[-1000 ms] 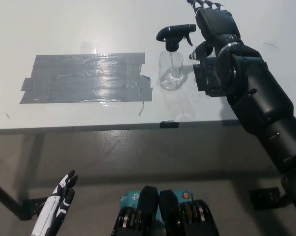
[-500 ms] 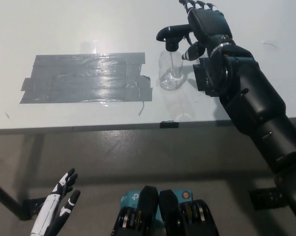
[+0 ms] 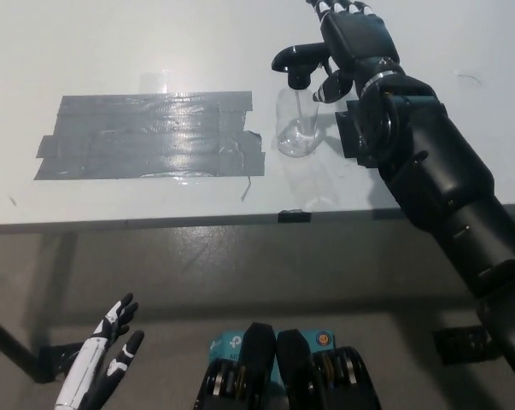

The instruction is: The robot grabs the black lid of the spray bottle on the desk and places it on the black area of the desk

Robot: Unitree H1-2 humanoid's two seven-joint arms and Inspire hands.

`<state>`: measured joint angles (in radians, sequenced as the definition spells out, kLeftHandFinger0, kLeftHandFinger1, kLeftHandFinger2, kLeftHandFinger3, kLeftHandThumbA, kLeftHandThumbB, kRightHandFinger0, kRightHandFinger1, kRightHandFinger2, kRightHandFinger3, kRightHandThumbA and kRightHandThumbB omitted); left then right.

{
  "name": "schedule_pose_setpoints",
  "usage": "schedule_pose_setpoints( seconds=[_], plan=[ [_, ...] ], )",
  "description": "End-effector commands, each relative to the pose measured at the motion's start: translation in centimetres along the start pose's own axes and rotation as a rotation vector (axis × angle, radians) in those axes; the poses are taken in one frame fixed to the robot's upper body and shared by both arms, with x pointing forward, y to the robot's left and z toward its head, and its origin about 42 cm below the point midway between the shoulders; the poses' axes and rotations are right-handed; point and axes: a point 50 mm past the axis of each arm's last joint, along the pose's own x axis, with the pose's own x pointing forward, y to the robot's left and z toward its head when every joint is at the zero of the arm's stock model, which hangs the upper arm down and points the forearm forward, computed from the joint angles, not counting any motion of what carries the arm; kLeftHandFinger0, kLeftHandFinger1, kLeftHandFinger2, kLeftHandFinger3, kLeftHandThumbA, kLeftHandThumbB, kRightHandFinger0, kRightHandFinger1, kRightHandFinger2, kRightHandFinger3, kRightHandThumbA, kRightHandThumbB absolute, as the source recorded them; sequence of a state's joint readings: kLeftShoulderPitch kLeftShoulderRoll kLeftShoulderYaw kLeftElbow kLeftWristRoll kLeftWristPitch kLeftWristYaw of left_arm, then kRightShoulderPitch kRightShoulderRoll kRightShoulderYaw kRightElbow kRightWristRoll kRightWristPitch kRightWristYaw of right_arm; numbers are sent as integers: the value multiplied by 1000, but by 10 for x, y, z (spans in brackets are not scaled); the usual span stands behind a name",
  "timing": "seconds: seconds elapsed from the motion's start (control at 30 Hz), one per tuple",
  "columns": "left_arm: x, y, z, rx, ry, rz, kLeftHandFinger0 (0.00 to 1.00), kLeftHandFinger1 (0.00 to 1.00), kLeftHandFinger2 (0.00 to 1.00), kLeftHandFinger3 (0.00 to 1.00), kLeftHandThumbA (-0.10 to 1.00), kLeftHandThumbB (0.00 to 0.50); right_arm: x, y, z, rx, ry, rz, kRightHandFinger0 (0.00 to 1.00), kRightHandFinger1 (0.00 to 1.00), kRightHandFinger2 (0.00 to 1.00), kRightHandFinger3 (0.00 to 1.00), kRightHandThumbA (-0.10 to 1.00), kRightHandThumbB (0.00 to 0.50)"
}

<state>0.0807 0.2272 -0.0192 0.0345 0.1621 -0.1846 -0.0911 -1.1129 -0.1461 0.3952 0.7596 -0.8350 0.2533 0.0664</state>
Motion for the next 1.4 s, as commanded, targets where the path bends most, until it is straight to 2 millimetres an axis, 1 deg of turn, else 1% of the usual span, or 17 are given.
schedule_pose_setpoints(
  seconds=[0.0, 0.13, 0.17, 0.3, 0.47, 0.5, 0.7, 0.73, 0.8, 0.9, 0.97, 1.1, 1.27, 1.37],
  plan=[
    [2, 6, 10, 5, -50, -16, 1000, 1000, 1000, 1000, 910, 243, 10, -42, 18, -35, -32, -114, 1000, 1000, 1000, 1000, 1000, 481],
    [3, 6, 10, 9, -52, -14, 1000, 1000, 1000, 1000, 907, 247, 10, -43, 19, -38, -33, -113, 1000, 1000, 1000, 1000, 1000, 481],
    [3, 5, 10, -9, -59, -12, 1000, 1000, 1000, 1000, 882, 243, 10, -43, 20, -40, -30, -107, 1000, 1000, 1000, 1000, 1000, 484],
    [3, 5, 9, -12, -59, -13, 1000, 1000, 1000, 1000, 877, 244, 10, -43, 20, -42, -29, -105, 1000, 1000, 1000, 1000, 1000, 485],
    [4, 5, 11, -10, -63, -16, 1000, 1000, 1000, 1000, 881, 243, 12, -42, 19, -57, -26, -109, 1000, 1000, 1000, 1000, 1000, 482],
    [4, 5, 11, -8, -62, -16, 1000, 1000, 1000, 1000, 883, 249, 12, -43, 20, -58, -27, -108, 1000, 1000, 1000, 1000, 1000, 484],
    [4, 6, 11, 2, -57, -23, 1000, 1000, 1000, 1000, 906, 246, 12, -46, 21, -62, -31, -106, 1000, 1000, 1000, 1000, 1000, 481],
    [3, 7, 11, -1, -53, -20, 1000, 1000, 1000, 1000, 905, 257, 14, -47, 21, -74, -29, -102, 1000, 1000, 1000, 1000, 1000, 485],
    [3, 6, 13, -6, -57, -21, 1000, 1000, 1000, 1000, 897, 244, 14, -49, 21, -79, -28, -101, 1000, 1000, 1000, 1000, 1000, 484],
    [3, 6, 13, -6, -57, -22, 1000, 1000, 1000, 1000, 894, 242, 14, -49, 21, -79, -28, -101, 1000, 1000, 1000, 1000, 1000, 484],
    [4, 6, 12, -1, -63, -20, 1000, 1000, 1000, 1000, 898, 260, 14, -52, 22, -85, -29, -107, 1000, 1000, 1000, 1000, 1000, 483],
    [4, 7, 12, -1, -67, -23, 1000, 1000, 1000, 1000, 899, 244, 14, -55, 24, -100, -26, -109, 1000, 1000, 1000, 1000, 1000, 487],
    [5, 7, 12, 2, -61, -20, 1000, 1000, 1000, 1000, 899, 251, 15, -57, 23, -125, -22, -107, 1000, 1000, 1000, 1000, 1000, 477],
    [5, 8, 12, 12, -71, -23, 1000, 1000, 1000, 1000, 907, 243, 15, -57, 23, -134, -18, -109, 1000, 1000, 1000, 1000, 1000, 477]
  ],
)
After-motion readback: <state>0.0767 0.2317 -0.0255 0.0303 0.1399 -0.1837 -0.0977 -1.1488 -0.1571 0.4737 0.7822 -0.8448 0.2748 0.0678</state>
